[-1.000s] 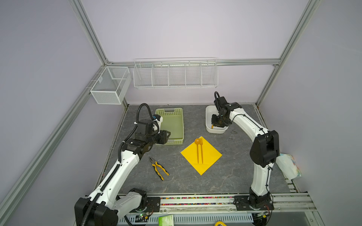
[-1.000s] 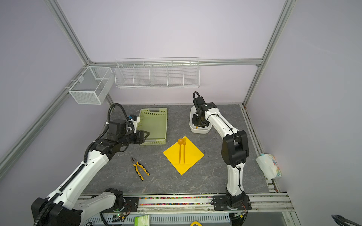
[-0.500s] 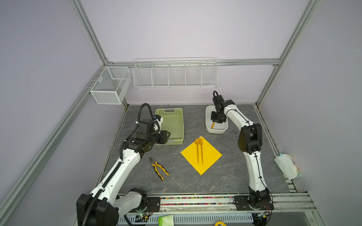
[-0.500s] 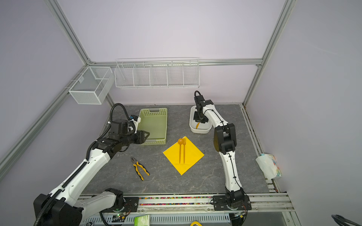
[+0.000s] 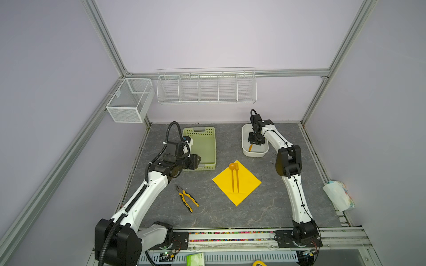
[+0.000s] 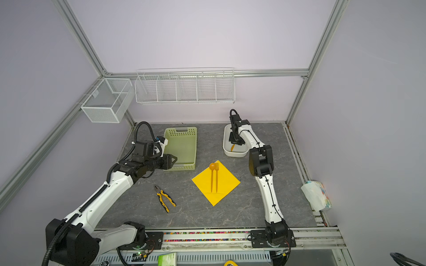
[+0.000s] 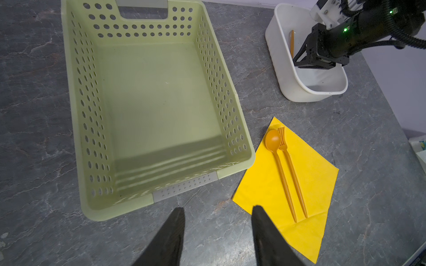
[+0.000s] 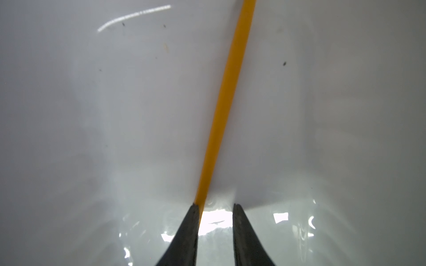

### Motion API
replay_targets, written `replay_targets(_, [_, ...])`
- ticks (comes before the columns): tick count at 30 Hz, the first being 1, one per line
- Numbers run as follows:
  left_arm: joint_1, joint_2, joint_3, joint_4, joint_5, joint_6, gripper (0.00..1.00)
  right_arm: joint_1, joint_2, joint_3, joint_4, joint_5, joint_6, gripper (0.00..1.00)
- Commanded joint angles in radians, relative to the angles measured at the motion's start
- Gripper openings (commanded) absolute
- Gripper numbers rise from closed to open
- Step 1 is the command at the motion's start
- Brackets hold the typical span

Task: Place the utensils on the paper napkin and roll it up
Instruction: 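Release the fork and move the right gripper over the white tray, then lower the right gripper into the tray and align with the yellow knife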

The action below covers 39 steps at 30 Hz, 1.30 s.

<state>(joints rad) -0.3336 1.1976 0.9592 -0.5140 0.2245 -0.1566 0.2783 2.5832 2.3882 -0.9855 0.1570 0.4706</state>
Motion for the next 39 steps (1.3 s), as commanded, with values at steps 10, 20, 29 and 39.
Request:
replay_targets(10, [0.005, 0.02, 0.0, -0.001, 0.002, 0.003, 0.48, 0.003, 0.057, 0.001, -0.024, 0.009, -0.024, 0.2])
replay_targets(20, [0.005, 0.019, 0.001, -0.003, 0.003, 0.004, 0.48, 0.014, 0.049, 0.005, -0.015, 0.005, -0.033, 0.15])
replay_targets(29, [0.005, 0.023, 0.004, -0.001, 0.008, 0.004, 0.48, 0.025, 0.017, 0.007, -0.02, 0.029, -0.044, 0.07])
replay_targets(39, [0.005, 0.023, 0.006, 0.005, 0.013, 0.005, 0.48, 0.045, -0.066, 0.007, 0.011, 0.068, -0.03, 0.25])
